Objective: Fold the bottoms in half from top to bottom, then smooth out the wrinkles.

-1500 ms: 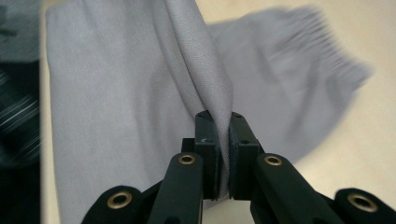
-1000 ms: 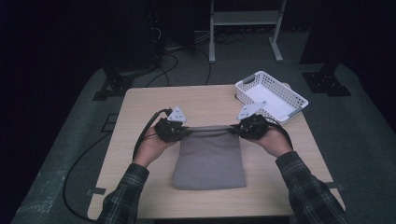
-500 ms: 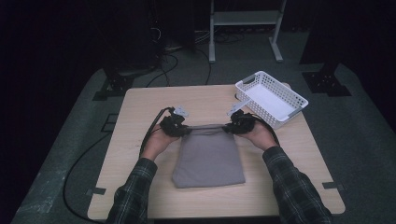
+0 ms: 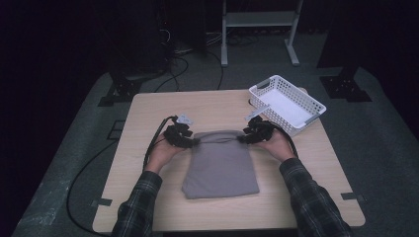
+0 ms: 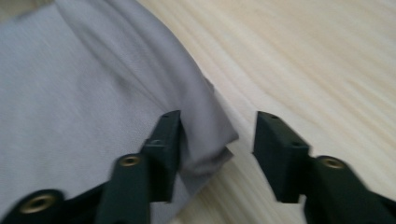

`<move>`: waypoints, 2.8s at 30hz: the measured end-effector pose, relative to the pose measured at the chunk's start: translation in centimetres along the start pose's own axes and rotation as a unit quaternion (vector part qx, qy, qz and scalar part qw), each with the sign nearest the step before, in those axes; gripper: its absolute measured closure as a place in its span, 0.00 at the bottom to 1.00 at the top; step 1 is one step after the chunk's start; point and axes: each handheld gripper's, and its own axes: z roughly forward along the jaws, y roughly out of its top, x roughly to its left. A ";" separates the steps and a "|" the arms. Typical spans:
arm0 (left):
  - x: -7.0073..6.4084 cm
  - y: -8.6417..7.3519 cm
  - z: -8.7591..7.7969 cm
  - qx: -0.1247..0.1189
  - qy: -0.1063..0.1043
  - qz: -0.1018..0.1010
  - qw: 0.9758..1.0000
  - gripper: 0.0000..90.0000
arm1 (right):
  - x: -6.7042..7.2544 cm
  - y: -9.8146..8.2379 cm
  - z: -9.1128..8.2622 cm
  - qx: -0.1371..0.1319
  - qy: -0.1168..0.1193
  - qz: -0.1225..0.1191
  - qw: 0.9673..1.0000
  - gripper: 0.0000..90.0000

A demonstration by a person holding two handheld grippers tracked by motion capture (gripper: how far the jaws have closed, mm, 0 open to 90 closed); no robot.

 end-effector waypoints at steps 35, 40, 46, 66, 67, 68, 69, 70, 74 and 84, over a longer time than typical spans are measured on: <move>-12.5 0.8 0.9 -0.024 -0.045 0.065 0.997 0.02 | 7.8 -9.7 -6.7 -0.014 0.025 -0.029 0.999 0.18; -12.5 2.0 2.9 -0.010 -0.030 0.071 0.997 0.00 | 7.6 -11.8 -7.6 -0.003 0.005 -0.023 1.000 0.13; -12.4 1.7 5.2 0.018 -0.023 0.063 0.998 0.00 | 7.1 -13.2 -8.4 -0.006 -0.008 -0.013 1.000 0.12; -11.4 -0.1 5.4 0.018 -0.061 0.032 0.997 0.00 | 6.3 -13.9 -7.6 0.010 -0.030 -0.015 0.999 0.12; -11.4 -0.1 5.4 0.018 -0.061 0.032 0.997 0.00 | 6.3 -13.9 -7.6 0.010 -0.030 -0.015 0.999 0.12; -11.3 -0.2 5.3 0.019 -0.060 0.034 0.997 0.00 | 6.3 -13.9 -7.6 0.012 -0.029 -0.015 0.999 0.12; -11.3 -0.2 5.2 0.021 -0.061 0.034 0.997 0.00 | 6.3 -13.9 -7.5 0.012 -0.028 -0.015 0.999 0.12; -11.3 -0.2 5.2 0.021 -0.061 0.034 0.997 0.00 | 6.3 -13.9 -7.5 0.012 -0.028 -0.015 0.999 0.12; -10.8 -0.8 4.8 0.023 -0.060 0.037 0.997 0.00 | 6.3 -14.0 -7.5 0.013 -0.028 -0.014 0.999 0.12; -9.8 -2.1 3.6 0.035 -0.050 0.046 0.997 0.00 | 6.1 -14.1 -7.4 0.009 -0.022 -0.006 1.000 0.12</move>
